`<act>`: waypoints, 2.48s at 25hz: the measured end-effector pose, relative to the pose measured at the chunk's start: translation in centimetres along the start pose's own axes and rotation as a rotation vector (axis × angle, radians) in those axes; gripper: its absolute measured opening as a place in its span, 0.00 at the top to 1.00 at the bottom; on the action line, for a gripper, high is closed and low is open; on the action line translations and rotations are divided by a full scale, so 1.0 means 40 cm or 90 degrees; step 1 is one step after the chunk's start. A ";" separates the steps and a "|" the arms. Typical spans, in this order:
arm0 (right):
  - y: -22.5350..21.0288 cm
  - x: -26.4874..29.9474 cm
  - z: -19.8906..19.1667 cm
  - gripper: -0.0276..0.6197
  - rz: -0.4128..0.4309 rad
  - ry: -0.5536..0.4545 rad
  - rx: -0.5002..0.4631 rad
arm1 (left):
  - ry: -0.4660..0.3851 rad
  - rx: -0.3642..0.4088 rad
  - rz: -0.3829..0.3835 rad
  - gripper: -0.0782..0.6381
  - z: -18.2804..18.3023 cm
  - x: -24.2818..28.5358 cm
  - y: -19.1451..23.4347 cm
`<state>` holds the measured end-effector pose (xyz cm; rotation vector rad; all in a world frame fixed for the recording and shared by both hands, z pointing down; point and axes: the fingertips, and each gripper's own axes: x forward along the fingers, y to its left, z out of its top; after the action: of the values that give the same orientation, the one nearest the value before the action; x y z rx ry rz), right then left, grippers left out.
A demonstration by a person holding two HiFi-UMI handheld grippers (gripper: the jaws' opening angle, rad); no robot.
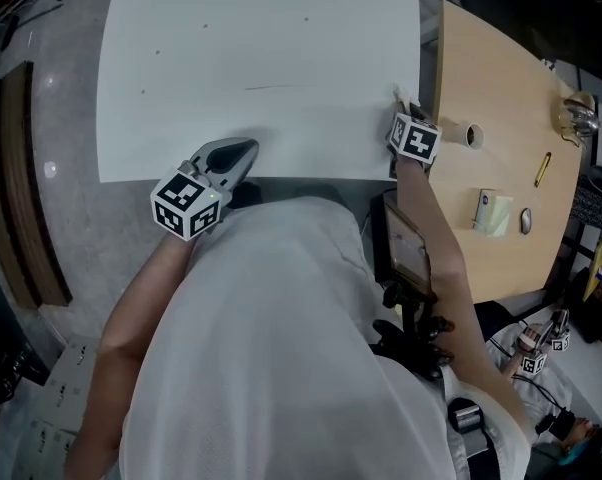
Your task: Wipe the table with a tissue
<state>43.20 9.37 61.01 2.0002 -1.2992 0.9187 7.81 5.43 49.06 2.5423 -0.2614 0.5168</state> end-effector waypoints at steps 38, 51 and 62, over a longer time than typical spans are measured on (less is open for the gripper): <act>0.308 -0.009 0.193 0.82 0.253 -0.061 -0.056 | -0.038 -0.025 0.058 0.88 0.036 -0.107 0.144; 0.423 0.142 0.393 0.82 0.305 -0.068 -0.176 | -0.048 -0.044 0.144 0.88 0.050 -0.121 0.150; 0.452 0.209 0.405 0.82 0.255 -0.041 -0.173 | -0.062 -0.050 0.126 0.88 0.090 -0.134 0.226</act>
<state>32.66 -13.99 59.79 1.6015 -1.7977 0.8018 1.52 -3.67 48.17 2.4824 -0.5631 0.4468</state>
